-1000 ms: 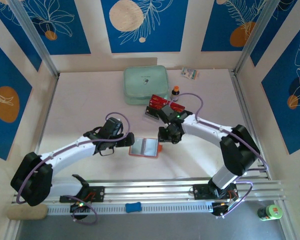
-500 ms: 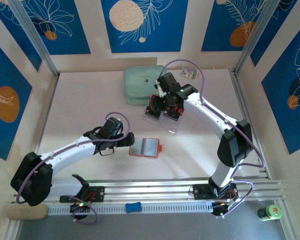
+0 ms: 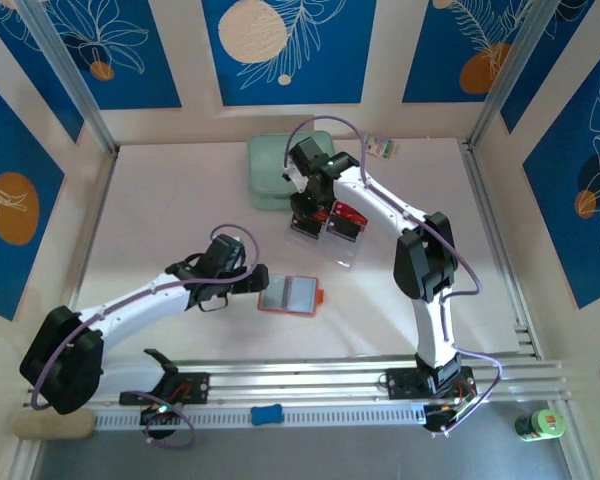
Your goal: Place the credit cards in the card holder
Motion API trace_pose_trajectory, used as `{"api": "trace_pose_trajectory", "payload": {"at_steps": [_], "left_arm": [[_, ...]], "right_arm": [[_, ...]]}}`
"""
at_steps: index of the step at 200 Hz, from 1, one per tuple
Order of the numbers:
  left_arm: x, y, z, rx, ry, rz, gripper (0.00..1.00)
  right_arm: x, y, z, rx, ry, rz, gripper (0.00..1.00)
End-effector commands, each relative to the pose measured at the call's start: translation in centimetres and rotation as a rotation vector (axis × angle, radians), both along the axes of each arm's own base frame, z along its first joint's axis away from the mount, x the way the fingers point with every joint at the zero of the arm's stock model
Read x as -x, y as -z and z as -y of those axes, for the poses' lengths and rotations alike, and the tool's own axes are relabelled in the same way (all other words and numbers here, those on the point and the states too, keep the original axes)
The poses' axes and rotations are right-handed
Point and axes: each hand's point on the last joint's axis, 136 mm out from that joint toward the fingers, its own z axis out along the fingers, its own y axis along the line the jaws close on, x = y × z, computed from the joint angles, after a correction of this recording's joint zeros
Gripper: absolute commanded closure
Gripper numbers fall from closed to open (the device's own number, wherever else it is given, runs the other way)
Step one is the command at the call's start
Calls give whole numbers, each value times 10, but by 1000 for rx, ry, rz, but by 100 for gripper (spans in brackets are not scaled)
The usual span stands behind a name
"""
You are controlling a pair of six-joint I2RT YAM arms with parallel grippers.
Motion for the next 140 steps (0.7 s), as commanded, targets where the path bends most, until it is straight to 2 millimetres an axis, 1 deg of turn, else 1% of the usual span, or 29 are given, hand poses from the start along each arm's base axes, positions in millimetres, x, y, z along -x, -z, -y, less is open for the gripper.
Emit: {"api": "trace_pose_trajectory", "payload": {"at_steps": [1, 51, 140], "left_arm": [[1, -4, -3, -15, 12, 18, 0], [2, -3, -3, -16, 11, 15, 0], [3, -2, -4, -17, 13, 13, 0]], "right_arm": [[3, 5, 0, 62, -60, -18, 62], [-5, 22, -1, 139, -82, -4, 63], [-5, 45, -2, 177, -98, -40, 67]]}}
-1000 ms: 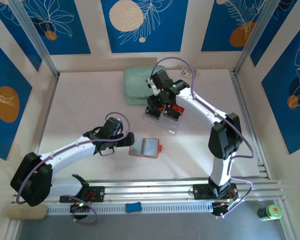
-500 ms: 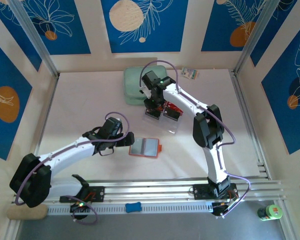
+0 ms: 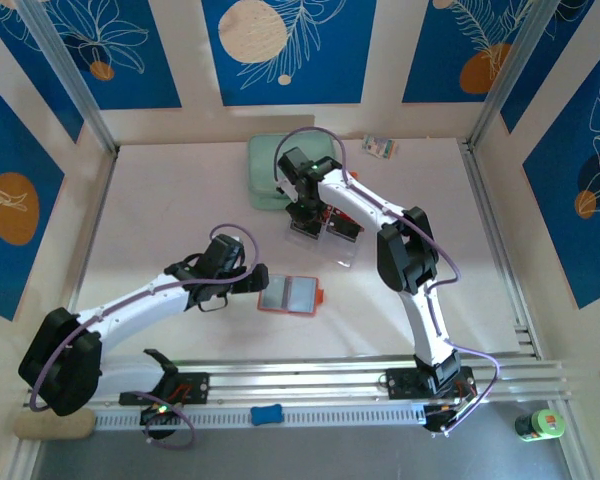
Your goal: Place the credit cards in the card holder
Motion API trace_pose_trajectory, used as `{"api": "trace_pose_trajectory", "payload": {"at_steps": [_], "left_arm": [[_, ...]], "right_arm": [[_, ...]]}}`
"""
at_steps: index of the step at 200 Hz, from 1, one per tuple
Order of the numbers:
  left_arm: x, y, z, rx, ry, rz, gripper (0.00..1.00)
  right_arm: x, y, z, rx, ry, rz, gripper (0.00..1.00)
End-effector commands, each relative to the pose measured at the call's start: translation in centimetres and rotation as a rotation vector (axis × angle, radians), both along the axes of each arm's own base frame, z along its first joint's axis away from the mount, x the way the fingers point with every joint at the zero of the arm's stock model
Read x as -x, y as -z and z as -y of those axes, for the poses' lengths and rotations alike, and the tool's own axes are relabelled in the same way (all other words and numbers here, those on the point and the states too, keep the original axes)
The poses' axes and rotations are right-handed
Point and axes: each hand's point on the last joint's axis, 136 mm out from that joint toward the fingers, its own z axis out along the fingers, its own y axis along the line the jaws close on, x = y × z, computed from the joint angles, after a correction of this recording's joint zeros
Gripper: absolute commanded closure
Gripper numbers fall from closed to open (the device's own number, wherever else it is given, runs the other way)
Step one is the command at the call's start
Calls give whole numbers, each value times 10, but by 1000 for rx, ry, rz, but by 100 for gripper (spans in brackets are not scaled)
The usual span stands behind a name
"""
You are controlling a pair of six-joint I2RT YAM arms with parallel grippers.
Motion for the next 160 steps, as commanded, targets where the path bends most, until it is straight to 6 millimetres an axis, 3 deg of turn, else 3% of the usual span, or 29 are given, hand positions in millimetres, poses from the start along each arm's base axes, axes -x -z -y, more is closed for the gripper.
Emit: {"api": "trace_pose_trajectory", "payload": {"at_steps": [1, 37, 91, 160], "left_arm": [[2, 0, -3, -20, 11, 10, 0], [2, 0, -2, -17, 11, 9, 0], [1, 0, -1, -18, 14, 8, 0], [-1, -2, 0, -12, 18, 11, 0]], "right_arm": [[1, 5, -3, 20, -22, -10, 67], [4, 13, -4, 34, -32, -25, 72], [7, 9, -6, 35, -50, -22, 86], [9, -5, -8, 55, -98, 16, 82]]}}
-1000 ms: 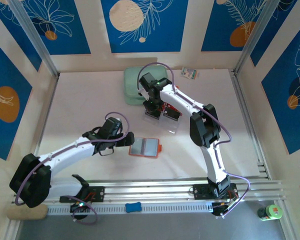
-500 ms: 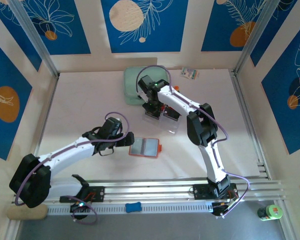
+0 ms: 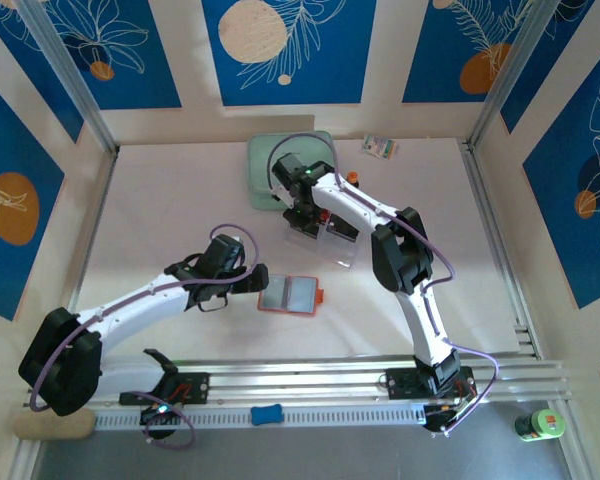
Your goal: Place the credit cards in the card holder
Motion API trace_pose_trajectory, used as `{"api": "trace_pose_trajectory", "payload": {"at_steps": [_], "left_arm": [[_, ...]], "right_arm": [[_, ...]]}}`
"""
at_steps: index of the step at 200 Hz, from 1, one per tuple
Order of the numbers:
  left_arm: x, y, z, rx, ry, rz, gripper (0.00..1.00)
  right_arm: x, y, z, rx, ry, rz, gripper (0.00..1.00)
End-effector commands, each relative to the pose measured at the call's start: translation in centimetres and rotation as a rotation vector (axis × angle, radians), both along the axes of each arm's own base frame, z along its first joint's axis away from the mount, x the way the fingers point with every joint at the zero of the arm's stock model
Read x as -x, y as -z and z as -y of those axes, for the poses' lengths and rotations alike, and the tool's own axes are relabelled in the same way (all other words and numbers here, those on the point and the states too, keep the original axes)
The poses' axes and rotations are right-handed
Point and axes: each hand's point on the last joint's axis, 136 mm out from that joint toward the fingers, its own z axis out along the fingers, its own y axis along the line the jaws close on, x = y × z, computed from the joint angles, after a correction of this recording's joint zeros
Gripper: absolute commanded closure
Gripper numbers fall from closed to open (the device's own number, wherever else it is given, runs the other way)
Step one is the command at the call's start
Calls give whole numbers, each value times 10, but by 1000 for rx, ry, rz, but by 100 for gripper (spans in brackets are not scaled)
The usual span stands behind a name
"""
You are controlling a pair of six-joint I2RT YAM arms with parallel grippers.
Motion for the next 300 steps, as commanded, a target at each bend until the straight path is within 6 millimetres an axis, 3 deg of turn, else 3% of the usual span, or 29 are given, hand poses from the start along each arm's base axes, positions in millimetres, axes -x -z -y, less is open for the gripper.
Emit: {"api": "trace_pose_trajectory", "payload": {"at_steps": [1, 167, 204, 261, 300], "left_arm": [[-1, -2, 1, -12, 18, 11, 0], [0, -2, 1, -7, 18, 11, 0], [0, -3, 2, -3, 20, 11, 0], [-2, -10, 4, 2, 28, 23, 0], [-5, -17, 8, 2, 52, 32, 0]], "right_arm": [[3, -16, -2, -5, -22, 14, 82], [3, -25, 0, 15, -31, 30, 82], [6, -26, -2, 22, -46, 32, 93], [10, -57, -9, 11, -92, 101, 100], [25, -98, -18, -99, -74, 140, 100]]}}
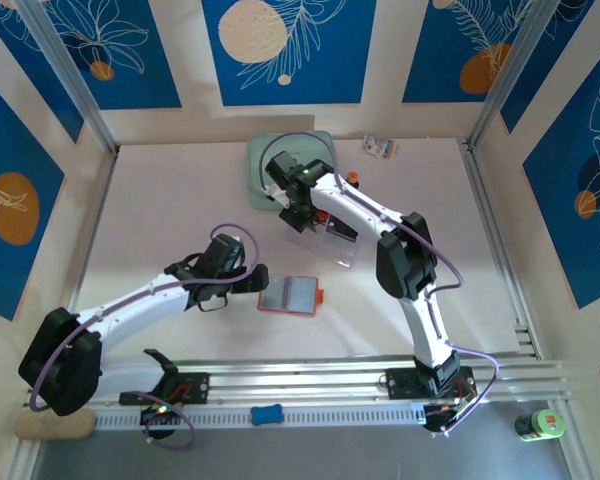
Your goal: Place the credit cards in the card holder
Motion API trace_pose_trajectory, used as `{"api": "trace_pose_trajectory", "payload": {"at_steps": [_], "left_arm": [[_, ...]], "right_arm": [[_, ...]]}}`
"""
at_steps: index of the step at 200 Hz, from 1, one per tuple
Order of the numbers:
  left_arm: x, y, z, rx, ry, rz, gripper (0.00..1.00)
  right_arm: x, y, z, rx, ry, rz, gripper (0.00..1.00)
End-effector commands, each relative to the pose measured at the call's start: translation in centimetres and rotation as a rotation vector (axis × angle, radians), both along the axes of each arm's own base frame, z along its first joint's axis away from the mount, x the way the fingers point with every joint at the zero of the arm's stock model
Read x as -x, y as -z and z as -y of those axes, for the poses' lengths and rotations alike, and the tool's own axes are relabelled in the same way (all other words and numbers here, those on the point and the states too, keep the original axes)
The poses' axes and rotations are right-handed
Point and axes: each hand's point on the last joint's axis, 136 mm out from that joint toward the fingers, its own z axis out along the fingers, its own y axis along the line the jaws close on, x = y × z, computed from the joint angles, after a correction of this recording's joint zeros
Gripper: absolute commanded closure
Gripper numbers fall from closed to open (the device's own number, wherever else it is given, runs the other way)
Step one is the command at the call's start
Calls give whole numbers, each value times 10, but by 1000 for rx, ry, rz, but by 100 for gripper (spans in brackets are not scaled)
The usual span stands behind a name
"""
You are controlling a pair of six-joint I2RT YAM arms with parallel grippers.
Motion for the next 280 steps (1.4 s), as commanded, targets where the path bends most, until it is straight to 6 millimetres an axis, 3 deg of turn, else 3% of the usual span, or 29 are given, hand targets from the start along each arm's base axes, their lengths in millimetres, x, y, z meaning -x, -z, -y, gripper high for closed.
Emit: {"api": "trace_pose_trajectory", "payload": {"at_steps": [1, 28, 52, 95, 133, 176, 233, 280], "left_arm": [[-5, -16, 7, 9, 37, 26, 0], [-8, -15, 14, -2, 73, 11, 0], [-10, -7, 19, -54, 122, -26, 0], [-16, 2, 26, -143, 179, -48, 0], [-11, 14, 21, -223, 197, -63, 0], [-6, 30, 16, -271, 200, -85, 0], [-1, 43, 7, -310, 185, -100, 0], [7, 54, 1, -323, 183, -124, 0]], "right_arm": [[12, -59, -10, -125, 3, 67, 100], [28, -86, -9, -278, 98, 63, 100], [52, -91, -7, -460, 231, 5, 100], [98, -75, -1, -808, 478, -137, 100], [122, -41, 3, -1071, 665, -251, 100], [138, 4, 0, -1104, 764, -279, 100], [141, 26, -17, -1089, 776, -283, 100], [141, 40, -5, -1074, 841, -237, 100]]}}
